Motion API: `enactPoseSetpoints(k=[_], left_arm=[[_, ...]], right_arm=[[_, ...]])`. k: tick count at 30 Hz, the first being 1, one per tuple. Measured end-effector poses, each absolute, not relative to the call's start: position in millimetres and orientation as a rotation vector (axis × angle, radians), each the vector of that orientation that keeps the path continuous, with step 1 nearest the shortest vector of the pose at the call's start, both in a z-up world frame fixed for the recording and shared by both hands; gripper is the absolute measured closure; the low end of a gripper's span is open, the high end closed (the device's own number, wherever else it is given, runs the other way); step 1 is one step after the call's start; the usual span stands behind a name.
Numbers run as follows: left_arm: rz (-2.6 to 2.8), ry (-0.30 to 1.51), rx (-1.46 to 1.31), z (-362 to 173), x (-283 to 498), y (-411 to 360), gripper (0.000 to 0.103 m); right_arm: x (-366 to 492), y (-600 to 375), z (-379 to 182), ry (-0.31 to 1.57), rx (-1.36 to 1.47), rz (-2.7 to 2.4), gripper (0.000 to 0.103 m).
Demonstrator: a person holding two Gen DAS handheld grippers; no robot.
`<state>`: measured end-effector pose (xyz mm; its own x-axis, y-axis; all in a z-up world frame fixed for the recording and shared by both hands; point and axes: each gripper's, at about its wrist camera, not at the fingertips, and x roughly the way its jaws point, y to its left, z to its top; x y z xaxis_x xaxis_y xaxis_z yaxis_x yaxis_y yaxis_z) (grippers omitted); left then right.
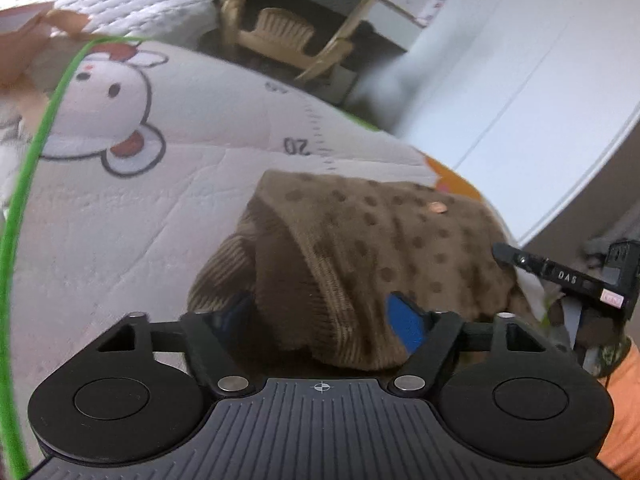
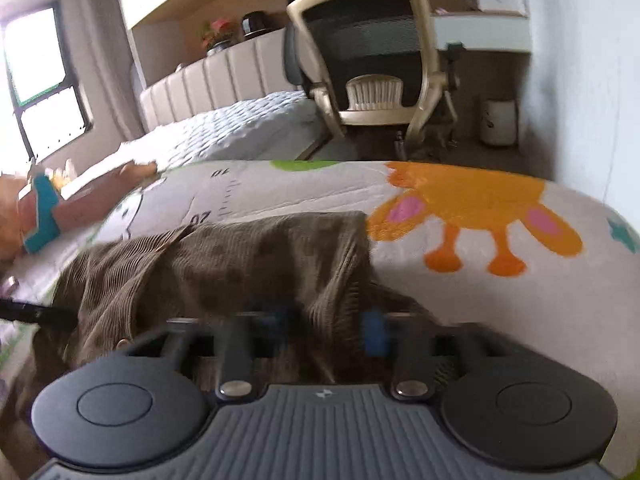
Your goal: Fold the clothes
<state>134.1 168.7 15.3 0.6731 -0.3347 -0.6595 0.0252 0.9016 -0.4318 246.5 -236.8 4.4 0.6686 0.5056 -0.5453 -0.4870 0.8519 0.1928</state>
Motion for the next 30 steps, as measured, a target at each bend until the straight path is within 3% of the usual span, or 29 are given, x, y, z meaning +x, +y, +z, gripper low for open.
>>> enactPoseSetpoints(k=[2,5,8,12,15,17,20,23,25,30], left_arm=[[-0.185,0.813,-0.389,15.3,133.2,162.3,0.075],[-0.203,0.780,-0.310,41.2,119.2,156.6,0.087],[-0.273,0.708,-0.278,79.3,88.1,154.3,0.088],[-0.346,0.702,-0.240,99.1,44.2,146.4,0.087],[-0.415,0.817,-0.236,75.5,26.8,137.6,0.075],[-0.450,0.882,-0.248,57.3,24.0,137.9,0.049],[-0.456,0.913,-0.310,45.1,30.2,150.8,0.029],[-0.430,0.849,-0.467,53.0,50.1,178.1,0.015],[-0.443,0.810,-0.573,55.6,63.6,194.0,0.009],[-0.432,0.892,-0.670,28.9,119.6,195.0,0.008]], right_arm=[[236.4,-233.9,15.1,0.587,-0.005,0.566,0.095],[204.4,-248.6,53.1,0.506,-0.008,0.608,0.095],[169.6,-264.4,71.6,0.469,-0.033,0.628,0.095],[139.8,-286.5,54.3,0.558,-0.029,0.623,0.094],[132.1,-304.0,28.3,0.660,-0.004,0.589,0.082],[136.4,-320.3,25.9,0.670,0.062,0.553,0.053],[155.0,-326.3,21.2,0.707,0.163,0.553,0.042],[185.9,-313.3,15.4,0.766,0.267,0.610,0.033],[206.5,-304.6,11.6,0.804,0.336,0.647,0.031],[256.5,-280.1,-2.1,0.910,0.506,0.738,0.025]])
